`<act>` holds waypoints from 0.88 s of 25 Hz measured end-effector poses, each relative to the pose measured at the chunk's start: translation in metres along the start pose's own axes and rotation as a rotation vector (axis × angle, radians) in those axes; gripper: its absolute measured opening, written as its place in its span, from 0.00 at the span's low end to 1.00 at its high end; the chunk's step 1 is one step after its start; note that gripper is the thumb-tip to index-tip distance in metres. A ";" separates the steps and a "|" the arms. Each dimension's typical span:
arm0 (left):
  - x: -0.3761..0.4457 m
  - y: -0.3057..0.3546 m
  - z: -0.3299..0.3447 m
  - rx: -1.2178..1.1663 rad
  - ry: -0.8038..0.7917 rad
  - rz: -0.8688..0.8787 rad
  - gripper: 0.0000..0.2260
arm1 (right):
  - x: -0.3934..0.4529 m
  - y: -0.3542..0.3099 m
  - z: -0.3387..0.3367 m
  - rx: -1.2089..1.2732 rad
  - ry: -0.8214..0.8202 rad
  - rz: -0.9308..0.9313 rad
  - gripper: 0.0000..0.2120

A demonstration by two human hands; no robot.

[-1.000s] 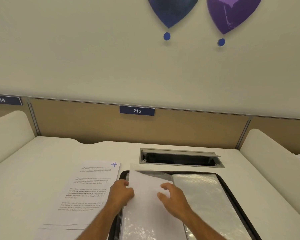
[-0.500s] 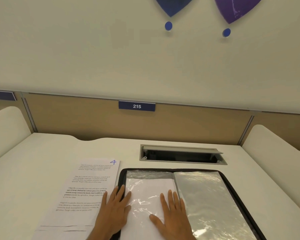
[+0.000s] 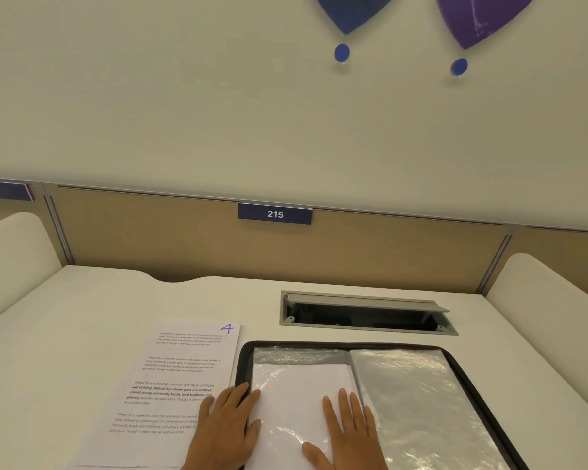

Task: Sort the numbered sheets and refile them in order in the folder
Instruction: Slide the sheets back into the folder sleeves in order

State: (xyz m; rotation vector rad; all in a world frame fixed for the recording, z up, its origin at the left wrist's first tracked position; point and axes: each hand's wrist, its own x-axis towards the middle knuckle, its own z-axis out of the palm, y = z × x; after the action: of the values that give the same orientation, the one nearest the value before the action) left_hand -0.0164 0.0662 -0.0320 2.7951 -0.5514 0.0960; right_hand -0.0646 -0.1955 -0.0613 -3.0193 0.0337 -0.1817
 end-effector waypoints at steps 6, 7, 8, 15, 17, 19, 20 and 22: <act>0.022 -0.048 -0.022 0.030 0.155 -0.019 0.27 | 0.031 -0.021 -0.025 0.101 -0.032 0.155 0.35; 0.024 -0.061 -0.024 0.056 0.193 -0.037 0.30 | 0.040 -0.025 -0.029 0.102 0.007 0.143 0.35; 0.024 -0.073 -0.027 0.092 0.205 -0.058 0.32 | 0.050 -0.030 -0.032 0.108 0.031 0.109 0.35; 0.021 -0.124 -0.010 0.156 0.049 -0.178 0.36 | 0.128 -0.098 -0.034 0.359 -0.139 0.011 0.55; 0.022 -0.129 -0.004 0.174 0.074 -0.187 0.37 | 0.146 -0.115 -0.029 0.357 -0.153 -0.021 0.53; 0.023 -0.131 0.001 0.196 0.130 -0.184 0.37 | 0.161 -0.128 -0.024 0.307 -0.195 -0.039 0.54; 0.024 -0.132 0.002 0.200 0.156 -0.180 0.37 | 0.169 -0.133 -0.022 0.277 -0.224 -0.058 0.54; 0.025 -0.133 0.007 0.203 0.190 -0.176 0.38 | 0.181 -0.140 -0.018 0.216 -0.275 -0.121 0.54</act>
State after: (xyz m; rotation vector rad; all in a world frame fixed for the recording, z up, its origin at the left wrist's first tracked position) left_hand 0.0575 0.1726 -0.0714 2.9716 -0.2612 0.3956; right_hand 0.1149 -0.0636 -0.0054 -2.8019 -0.1803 0.2074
